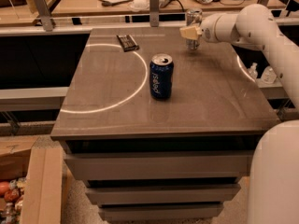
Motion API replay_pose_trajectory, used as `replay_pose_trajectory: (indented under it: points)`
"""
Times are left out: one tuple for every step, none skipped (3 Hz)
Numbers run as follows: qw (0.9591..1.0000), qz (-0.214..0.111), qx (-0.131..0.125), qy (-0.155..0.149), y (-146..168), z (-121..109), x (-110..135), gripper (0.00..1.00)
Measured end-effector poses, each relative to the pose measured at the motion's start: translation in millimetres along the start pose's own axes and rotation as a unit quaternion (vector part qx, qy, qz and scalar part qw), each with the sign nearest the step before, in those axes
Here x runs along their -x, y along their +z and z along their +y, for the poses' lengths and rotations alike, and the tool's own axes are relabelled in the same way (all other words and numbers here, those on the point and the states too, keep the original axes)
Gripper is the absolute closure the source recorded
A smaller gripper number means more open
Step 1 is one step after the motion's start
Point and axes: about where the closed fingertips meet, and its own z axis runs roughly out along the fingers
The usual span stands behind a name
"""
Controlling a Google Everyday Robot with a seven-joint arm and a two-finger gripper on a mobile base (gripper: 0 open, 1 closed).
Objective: Move redbull can near rxbar chocolate
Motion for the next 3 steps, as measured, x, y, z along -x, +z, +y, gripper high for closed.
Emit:
replay_pose_trajectory:
  points:
    - [0.9998,-0.01,0.015,0.006,18,17,14,1.0]
    - [0.9992,-0.023,0.029,0.013,37,35,24,1.0]
    - [0.9983,-0.034,0.042,0.02,58,50,31,1.0]
